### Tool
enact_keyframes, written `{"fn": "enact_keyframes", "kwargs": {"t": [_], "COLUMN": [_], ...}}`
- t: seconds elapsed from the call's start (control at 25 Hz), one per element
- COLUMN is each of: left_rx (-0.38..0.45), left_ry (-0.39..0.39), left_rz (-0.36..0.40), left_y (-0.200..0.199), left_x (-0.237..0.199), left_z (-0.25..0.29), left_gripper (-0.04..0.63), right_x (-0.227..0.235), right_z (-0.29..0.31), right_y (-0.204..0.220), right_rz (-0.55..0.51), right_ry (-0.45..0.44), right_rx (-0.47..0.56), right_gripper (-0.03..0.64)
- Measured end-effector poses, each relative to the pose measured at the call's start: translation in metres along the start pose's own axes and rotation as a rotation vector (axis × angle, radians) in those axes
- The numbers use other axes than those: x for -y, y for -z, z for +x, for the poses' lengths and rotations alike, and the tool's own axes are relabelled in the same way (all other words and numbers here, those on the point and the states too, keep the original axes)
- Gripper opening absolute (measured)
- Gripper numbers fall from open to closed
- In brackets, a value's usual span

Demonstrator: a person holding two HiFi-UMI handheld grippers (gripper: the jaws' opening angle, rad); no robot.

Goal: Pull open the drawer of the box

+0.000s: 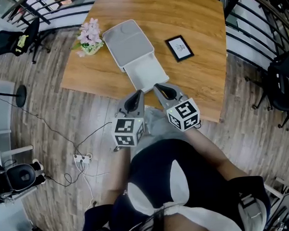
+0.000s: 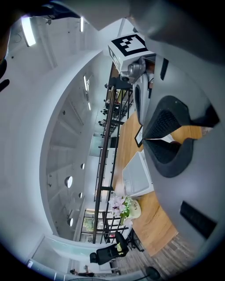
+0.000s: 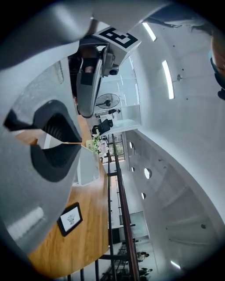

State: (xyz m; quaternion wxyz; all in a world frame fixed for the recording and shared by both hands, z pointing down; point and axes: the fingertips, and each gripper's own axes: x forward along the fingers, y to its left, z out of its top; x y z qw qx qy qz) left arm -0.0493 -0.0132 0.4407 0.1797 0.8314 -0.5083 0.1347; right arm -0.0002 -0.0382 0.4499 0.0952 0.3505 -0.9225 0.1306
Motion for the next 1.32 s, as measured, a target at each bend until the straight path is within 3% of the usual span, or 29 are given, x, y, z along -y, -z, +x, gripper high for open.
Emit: {"fn": "enact_keyframes", "kwargs": {"t": [1.32], "left_rx": [0.047], "left_ry": [0.0], "left_rz": [0.02], "left_y": [-0.003], "left_x": [0.019], "left_z": [-0.016], "left_gripper": [0.021], "right_x": [-0.019], "right_z": [-0.027], "right_y": [-0.014], "right_rz": [-0.095], "right_ry": [0.001], "right_rx": [0.023], "right_gripper": [-0.003]}}
